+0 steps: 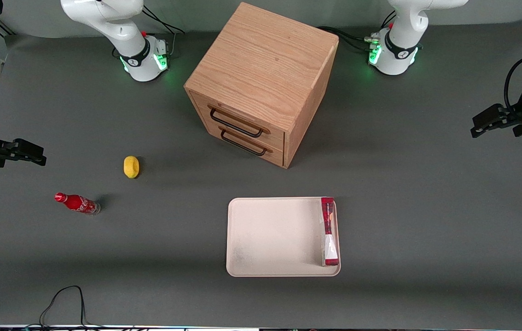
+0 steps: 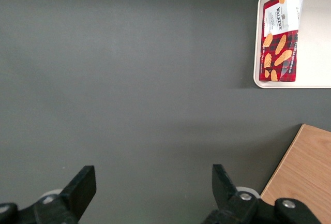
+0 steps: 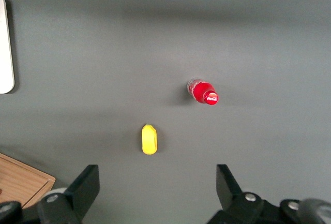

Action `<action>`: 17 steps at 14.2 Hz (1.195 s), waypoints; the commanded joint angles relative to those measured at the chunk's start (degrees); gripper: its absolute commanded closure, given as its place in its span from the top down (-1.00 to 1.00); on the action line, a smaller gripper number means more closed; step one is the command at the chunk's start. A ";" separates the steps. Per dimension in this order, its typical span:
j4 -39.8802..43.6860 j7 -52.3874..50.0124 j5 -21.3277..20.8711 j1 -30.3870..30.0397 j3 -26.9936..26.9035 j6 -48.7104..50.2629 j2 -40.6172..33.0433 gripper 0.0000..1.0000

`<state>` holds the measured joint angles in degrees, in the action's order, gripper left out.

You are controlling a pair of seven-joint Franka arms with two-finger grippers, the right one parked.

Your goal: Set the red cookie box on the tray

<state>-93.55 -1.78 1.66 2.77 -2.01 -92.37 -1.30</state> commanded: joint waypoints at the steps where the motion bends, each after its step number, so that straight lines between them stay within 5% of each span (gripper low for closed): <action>1: -0.67 1.60 0.36 -0.22 -0.54 1.49 -0.72 1.00; 12: 2.67 0.46 0.01 -0.66 0.60 2.46 1.48 1.00; 14: 2.40 0.46 -3.66 -0.32 0.77 4.03 1.48 1.00; 17: 2.49 0.46 -3.86 -0.49 0.95 4.13 1.48 1.00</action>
<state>-92.68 -1.16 -1.22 2.09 -1.21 -89.69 -0.45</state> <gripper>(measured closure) 0.000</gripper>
